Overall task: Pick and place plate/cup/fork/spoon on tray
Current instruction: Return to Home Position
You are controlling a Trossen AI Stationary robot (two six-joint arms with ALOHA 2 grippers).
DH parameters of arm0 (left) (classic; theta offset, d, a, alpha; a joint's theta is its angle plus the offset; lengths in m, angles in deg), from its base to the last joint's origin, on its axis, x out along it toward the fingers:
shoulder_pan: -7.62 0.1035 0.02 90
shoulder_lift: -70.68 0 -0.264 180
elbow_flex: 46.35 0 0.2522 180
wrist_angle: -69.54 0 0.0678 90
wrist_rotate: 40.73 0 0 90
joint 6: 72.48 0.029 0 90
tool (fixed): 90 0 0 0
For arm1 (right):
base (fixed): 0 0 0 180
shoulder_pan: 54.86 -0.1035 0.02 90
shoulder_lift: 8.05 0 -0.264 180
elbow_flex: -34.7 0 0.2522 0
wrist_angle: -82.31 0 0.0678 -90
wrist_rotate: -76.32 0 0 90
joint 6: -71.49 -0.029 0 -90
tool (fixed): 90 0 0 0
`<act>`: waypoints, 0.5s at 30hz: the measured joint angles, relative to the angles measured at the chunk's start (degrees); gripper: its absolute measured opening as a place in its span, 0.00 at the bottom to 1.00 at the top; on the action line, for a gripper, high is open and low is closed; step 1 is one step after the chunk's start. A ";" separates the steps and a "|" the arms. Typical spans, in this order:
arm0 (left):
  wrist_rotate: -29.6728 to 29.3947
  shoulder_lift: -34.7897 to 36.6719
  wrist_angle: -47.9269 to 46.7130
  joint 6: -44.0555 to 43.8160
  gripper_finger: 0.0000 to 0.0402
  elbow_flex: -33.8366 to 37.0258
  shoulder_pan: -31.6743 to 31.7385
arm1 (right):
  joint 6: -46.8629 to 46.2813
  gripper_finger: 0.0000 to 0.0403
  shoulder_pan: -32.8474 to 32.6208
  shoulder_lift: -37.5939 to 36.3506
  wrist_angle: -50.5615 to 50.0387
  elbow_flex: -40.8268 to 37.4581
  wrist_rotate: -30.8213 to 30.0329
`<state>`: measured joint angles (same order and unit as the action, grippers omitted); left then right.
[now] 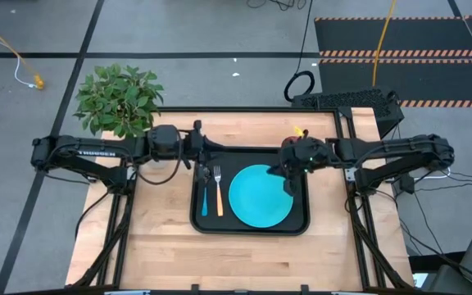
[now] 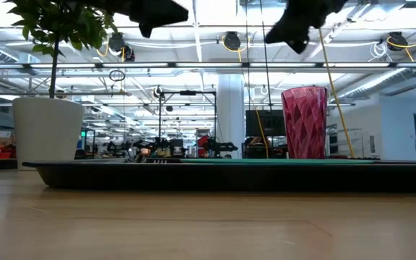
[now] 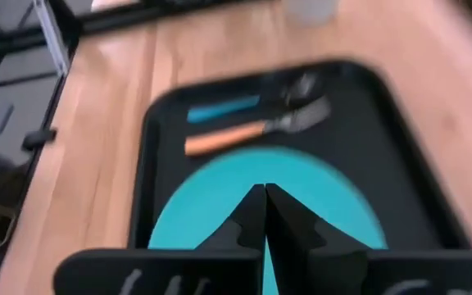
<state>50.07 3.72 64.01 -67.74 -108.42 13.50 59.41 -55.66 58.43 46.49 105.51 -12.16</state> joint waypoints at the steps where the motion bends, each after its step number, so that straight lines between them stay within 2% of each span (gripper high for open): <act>1: 0.08 0.00 0.97 -0.45 0.18 0.00 -0.34 | 0.92 0.00 0.63 0.01 1.29 0.00 0.02; 5: -0.06 0.00 1.83 -0.99 0.18 0.00 -2.27 | 2.94 0.00 2.64 0.02 4.14 0.00 0.11; 10: -4.01 0.12 0.43 -0.96 0.18 0.02 -4.72 | 4.75 0.00 3.41 0.02 5.51 0.00 1.74; 15: -4.87 3.28 -0.66 -0.86 0.18 0.09 -6.11 | 5.29 0.00 3.41 -0.86 5.41 0.00 3.13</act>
<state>45.20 6.99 63.35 -68.60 -108.34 7.39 64.70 -52.25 57.57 51.90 105.51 -9.03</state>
